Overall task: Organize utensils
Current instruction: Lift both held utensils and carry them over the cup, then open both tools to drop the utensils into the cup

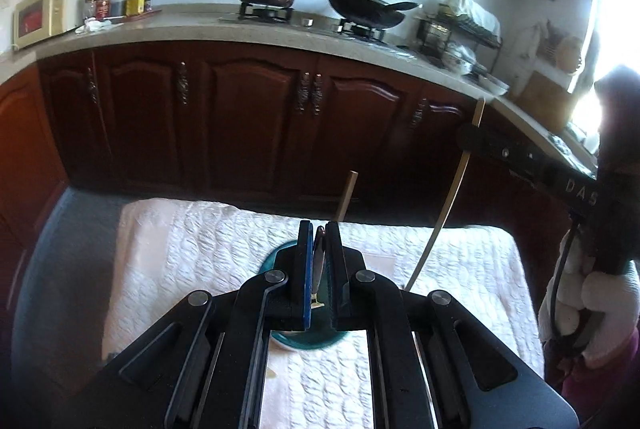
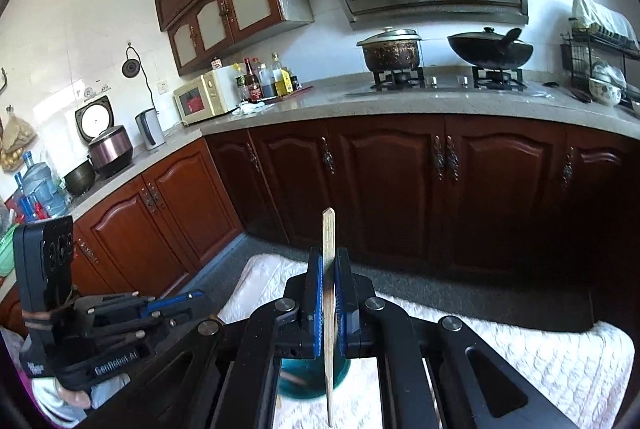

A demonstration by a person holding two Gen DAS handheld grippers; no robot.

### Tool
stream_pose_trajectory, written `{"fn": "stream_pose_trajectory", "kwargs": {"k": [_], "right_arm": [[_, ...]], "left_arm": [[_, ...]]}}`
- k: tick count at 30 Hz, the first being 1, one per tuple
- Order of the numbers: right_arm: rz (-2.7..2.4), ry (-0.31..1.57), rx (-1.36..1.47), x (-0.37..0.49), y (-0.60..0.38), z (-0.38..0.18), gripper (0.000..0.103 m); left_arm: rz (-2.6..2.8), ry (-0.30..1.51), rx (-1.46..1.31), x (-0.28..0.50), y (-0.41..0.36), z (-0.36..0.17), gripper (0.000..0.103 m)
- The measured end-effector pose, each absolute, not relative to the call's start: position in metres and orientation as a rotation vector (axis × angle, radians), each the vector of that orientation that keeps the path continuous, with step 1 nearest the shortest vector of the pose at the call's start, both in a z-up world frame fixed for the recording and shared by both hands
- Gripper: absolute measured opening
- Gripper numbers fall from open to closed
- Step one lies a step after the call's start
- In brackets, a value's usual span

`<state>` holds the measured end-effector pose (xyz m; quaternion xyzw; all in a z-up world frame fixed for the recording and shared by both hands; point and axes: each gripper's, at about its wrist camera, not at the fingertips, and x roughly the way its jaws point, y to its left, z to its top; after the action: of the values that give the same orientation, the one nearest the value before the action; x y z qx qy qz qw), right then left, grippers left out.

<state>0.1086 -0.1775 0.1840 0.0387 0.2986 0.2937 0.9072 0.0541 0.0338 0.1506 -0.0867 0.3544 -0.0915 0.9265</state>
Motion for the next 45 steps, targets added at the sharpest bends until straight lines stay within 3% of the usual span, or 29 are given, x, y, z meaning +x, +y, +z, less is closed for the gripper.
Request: {"fn": "stream_pose_trajectory", "kwargs": {"k": [13,29,32,34,39,45], "right_arm": [[0.549,0.603,0.097,0.159,-0.145,0.147,0.005],[0.589,0.811,0.131,0.172,-0.149,0.075,0.005],[0.594,0.834,0.15,0.171,-0.153,0.072,0.012],[0.592,0.83,0.157,0.168,-0.159,0.074,0.029],[0.586,0.826,0.166,0.159,-0.171,0.08,0.03],[0.57,0.82,0.171,0.143,-0.187,0.088,0.036]], "left_arm": [[-0.112,0.833,-0.164,0.097,0.028,0.089,0.004],[-0.043,0.893,-0.114,0.105,0.013,0.048,0.004],[-0.04,0.894,-0.121,0.106,0.015,0.049,0.004],[-0.038,0.899,-0.128,0.107,0.017,0.049,0.005],[-0.041,0.901,-0.159,0.104,0.022,0.055,0.008],[-0.059,0.876,-0.173,0.09,0.019,0.071,0.022]]}}
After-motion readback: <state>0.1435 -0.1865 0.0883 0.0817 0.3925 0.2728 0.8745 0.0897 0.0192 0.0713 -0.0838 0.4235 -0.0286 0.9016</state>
